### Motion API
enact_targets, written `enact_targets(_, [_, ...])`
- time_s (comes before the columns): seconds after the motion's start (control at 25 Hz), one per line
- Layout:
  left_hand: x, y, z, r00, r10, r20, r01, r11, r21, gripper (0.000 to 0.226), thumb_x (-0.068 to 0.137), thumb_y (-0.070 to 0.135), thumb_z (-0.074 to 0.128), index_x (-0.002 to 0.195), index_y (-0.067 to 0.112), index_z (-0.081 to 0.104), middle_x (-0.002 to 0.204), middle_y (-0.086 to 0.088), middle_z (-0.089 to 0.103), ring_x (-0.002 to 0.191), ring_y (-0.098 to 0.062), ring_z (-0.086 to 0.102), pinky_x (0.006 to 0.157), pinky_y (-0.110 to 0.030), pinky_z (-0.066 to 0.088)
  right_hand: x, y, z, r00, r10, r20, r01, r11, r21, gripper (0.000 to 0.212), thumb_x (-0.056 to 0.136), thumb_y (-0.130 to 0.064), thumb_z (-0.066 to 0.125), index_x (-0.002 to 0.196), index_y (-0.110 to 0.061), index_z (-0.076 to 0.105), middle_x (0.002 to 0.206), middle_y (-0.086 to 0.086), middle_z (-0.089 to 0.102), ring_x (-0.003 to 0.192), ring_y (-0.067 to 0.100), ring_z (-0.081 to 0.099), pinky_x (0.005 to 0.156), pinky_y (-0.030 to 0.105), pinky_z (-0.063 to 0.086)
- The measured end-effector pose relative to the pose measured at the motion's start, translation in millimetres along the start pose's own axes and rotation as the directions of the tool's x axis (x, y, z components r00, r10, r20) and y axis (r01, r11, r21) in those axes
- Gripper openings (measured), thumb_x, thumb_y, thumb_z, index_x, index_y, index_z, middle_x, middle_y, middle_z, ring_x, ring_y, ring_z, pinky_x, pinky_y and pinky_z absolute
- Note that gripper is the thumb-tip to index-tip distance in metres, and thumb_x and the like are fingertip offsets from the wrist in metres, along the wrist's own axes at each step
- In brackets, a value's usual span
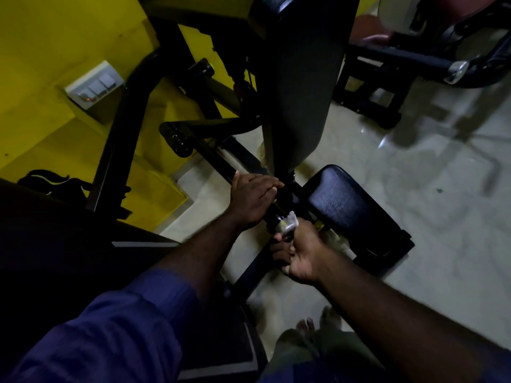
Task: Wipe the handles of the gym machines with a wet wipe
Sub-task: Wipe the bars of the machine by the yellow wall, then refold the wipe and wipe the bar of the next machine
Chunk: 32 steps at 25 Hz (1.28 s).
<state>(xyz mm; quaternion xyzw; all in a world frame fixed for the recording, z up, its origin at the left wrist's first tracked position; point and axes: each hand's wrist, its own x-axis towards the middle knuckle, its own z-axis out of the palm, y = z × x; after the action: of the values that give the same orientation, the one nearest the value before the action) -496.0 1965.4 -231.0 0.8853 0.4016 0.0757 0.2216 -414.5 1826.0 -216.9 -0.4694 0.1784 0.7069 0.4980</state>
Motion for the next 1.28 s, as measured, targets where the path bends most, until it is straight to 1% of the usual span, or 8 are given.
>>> enact_targets(0.08, [0, 1, -1, 1.000, 0.006, -0.005, -0.006, 1.000, 0.011, 0.046, 0.095, 0.039, 0.036, 0.121, 0.034, 0.073, 0.134, 0.012, 0.067, 0.133, -0.015, 0.050, 0.122, -0.043, -0.002, 1, 22, 7, 0.924, -0.351, -0.150, 0.311, 0.920, -0.239, 0.043, 0.104, -0.057, 0.043, 0.098, -0.016, 0.053, 0.073, 0.006, 0.057, 0.046, 0.014, 0.048, 0.041, 0.023, 0.038])
enact_targets(0.2, [-1, 0, -1, 0.999, 0.034, -0.009, -0.033, 0.999, 0.042, 0.046, 0.094, 0.038, 0.037, 0.119, 0.032, 0.075, 0.132, 0.012, 0.069, 0.132, -0.015, 0.053, 0.122, -0.045, 0.002, 4, 50, 19, 0.640, -0.737, -0.216, 0.548, 0.636, -0.543, 0.064, 0.096, -0.074, 0.041, 0.122, -0.016, 0.052, 0.099, 0.004, 0.067, 0.086, 0.025, 0.066, 0.071, 0.032, 0.048])
enact_targets(0.36, [0, 3, -3, 1.000, 0.004, 0.004, -0.004, 1.000, 0.026, 0.047, 0.092, 0.038, 0.036, 0.118, 0.032, 0.074, 0.133, 0.012, 0.068, 0.134, -0.016, 0.051, 0.122, -0.044, 0.000, 2, 27, 25, 0.937, -0.241, -0.252, 0.284, 0.947, 0.151, 0.067, 0.094, -0.081, 0.032, 0.100, -0.020, 0.059, 0.060, 0.001, 0.048, 0.035, 0.012, 0.038, 0.037, 0.017, 0.032])
enact_targets(0.44, [0, 4, -3, 1.000, 0.005, 0.019, -0.005, 0.999, 0.044, 0.048, 0.092, 0.039, 0.035, 0.119, 0.033, 0.074, 0.134, 0.012, 0.067, 0.134, -0.016, 0.050, 0.122, -0.045, -0.001, 3, 24, 22, 0.945, -0.231, -0.232, 0.251, 0.966, 0.060, 0.056, 0.101, -0.068, 0.036, 0.100, -0.016, 0.058, 0.063, 0.004, 0.049, 0.037, 0.012, 0.035, 0.039, 0.016, 0.030])
enact_targets(0.6, [0, 6, -3, 1.000, 0.013, 0.028, -0.015, 0.996, 0.085, 0.051, 0.092, 0.041, 0.031, 0.121, 0.034, 0.073, 0.134, 0.013, 0.067, 0.135, -0.015, 0.050, 0.122, -0.045, -0.001, 10, 40, 31, 0.766, -0.506, -0.397, 0.513, 0.853, -0.099, 0.059, 0.105, -0.059, 0.038, 0.121, -0.006, 0.054, 0.094, 0.007, 0.063, 0.084, 0.023, 0.064, 0.071, 0.028, 0.041])
enact_targets(0.76, [2, 6, -2, 0.999, 0.007, 0.051, -0.012, 0.995, 0.098, 0.051, 0.092, 0.041, 0.030, 0.122, 0.037, 0.071, 0.139, 0.015, 0.063, 0.139, -0.016, 0.044, 0.123, -0.050, -0.001, -11, 20, 30, 0.961, -0.152, -0.232, 0.204, 0.953, 0.222, 0.068, 0.098, -0.077, 0.020, 0.099, -0.018, 0.055, 0.051, 0.001, 0.040, 0.031, 0.012, 0.029, 0.039, 0.014, 0.025])
enact_targets(1.16, [2, 14, -13, 0.989, -0.035, 0.146, 0.005, 0.980, 0.198, 0.050, 0.097, 0.047, 0.030, 0.127, 0.035, 0.068, 0.138, 0.009, 0.065, 0.138, -0.021, 0.046, 0.124, -0.051, 0.004, -37, 30, 13, 0.989, -0.149, -0.022, 0.136, 0.950, -0.281, 0.065, 0.087, -0.087, 0.037, 0.077, -0.023, 0.048, 0.050, -0.007, 0.040, 0.038, 0.010, 0.031, 0.047, 0.017, 0.021])
enact_targets(1.28, [9, 52, -12, 0.965, -0.079, 0.249, 0.107, 0.989, -0.099, 0.047, 0.088, 0.054, 0.051, 0.116, 0.024, 0.073, 0.118, -0.002, 0.075, 0.117, -0.023, 0.065, 0.118, -0.053, 0.033, -76, -7, -35, 0.973, -0.232, 0.022, 0.220, 0.883, -0.414, 0.051, 0.101, -0.066, 0.044, 0.095, -0.021, 0.068, 0.064, -0.001, 0.062, 0.047, 0.014, 0.049, 0.049, 0.022, 0.030])
